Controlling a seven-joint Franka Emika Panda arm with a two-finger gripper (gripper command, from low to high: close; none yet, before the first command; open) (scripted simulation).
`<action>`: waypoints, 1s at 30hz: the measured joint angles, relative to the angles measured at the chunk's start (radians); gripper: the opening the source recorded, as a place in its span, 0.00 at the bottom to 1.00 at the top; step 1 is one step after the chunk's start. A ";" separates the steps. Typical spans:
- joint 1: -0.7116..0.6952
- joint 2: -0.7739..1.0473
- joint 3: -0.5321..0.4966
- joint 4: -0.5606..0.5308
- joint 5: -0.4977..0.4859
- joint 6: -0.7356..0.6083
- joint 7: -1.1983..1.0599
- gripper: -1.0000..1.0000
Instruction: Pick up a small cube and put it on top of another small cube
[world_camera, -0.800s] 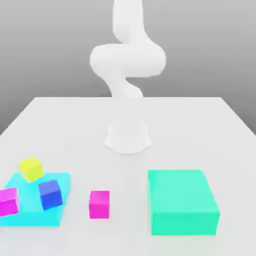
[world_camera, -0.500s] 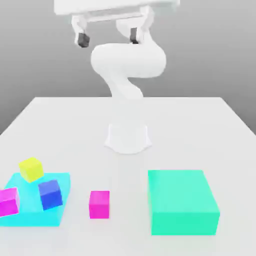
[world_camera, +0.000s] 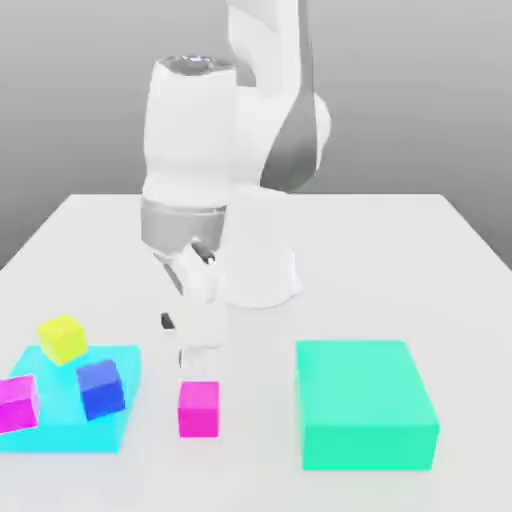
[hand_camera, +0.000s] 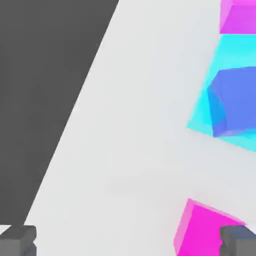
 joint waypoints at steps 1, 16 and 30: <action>-0.006 0.025 -0.002 -0.018 0.009 0.018 0.037 0.50; 0.118 0.354 -0.174 -0.027 -0.097 0.282 0.256 0.50; 0.058 0.248 -0.088 -0.045 0.005 0.201 0.182 0.00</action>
